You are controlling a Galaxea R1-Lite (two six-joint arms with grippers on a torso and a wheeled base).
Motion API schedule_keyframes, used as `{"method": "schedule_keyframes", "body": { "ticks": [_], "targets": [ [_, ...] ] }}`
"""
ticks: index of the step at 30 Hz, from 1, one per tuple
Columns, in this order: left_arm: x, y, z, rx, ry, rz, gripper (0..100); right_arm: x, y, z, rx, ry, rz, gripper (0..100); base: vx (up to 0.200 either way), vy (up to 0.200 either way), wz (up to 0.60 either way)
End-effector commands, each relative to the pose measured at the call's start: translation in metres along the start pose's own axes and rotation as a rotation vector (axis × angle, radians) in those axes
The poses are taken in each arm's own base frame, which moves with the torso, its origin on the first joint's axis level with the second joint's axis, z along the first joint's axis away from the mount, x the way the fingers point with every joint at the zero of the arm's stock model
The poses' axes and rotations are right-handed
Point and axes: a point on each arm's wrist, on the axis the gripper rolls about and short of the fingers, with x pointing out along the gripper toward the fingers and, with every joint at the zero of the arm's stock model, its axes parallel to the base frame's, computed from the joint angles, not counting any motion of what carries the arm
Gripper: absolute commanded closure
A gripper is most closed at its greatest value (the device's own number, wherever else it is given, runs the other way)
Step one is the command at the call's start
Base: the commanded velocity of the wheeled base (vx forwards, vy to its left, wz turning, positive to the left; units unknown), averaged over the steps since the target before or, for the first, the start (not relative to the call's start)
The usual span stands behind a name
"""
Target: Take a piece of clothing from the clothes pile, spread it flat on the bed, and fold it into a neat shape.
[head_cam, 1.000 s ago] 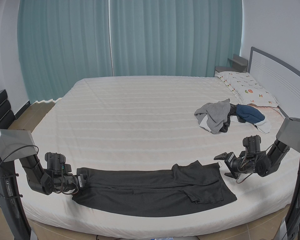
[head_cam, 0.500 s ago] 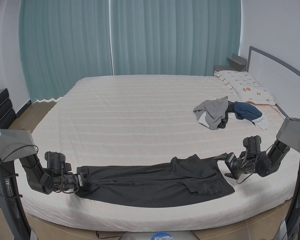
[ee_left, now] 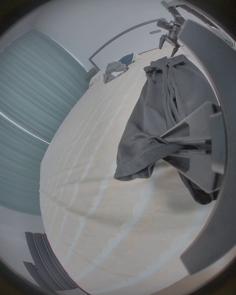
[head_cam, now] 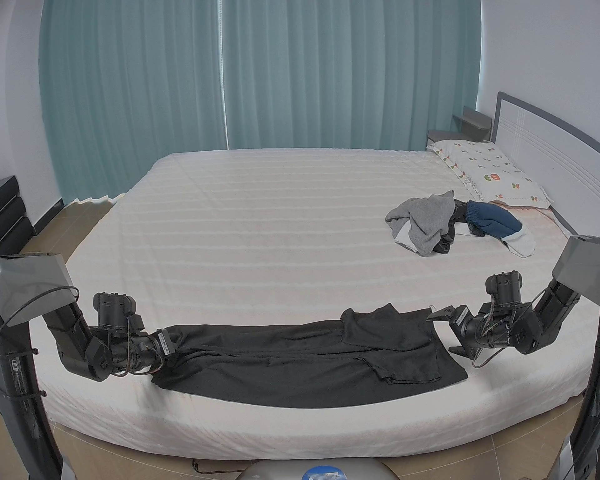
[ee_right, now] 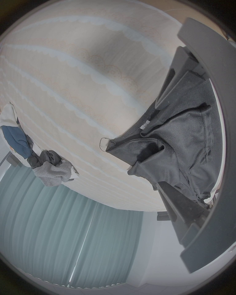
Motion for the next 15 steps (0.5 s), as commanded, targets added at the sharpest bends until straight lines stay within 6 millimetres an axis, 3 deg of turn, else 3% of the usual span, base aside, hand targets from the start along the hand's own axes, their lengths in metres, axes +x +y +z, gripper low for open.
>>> {"method": "schedule_keyframes", "body": {
  "ticks": [1,9,15],
  "targets": [
    [-0.007,-0.011,0.003,0.01,-0.022,-0.018,100,0.0,0.0,0.0,0.002,0.001,-0.001,0,0.0,-0.2,0.0],
    [-0.007,-0.029,0.0,0.011,-0.085,0.061,100,0.0,-0.001,0.001,0.005,-0.002,-0.001,0,0.0,-0.2,0.0],
    [-0.022,-0.052,0.005,0.027,-0.079,0.032,100,-0.001,0.0,0.001,0.003,-0.002,0.002,0,0.0,-0.2,0.0]
  ]
}}
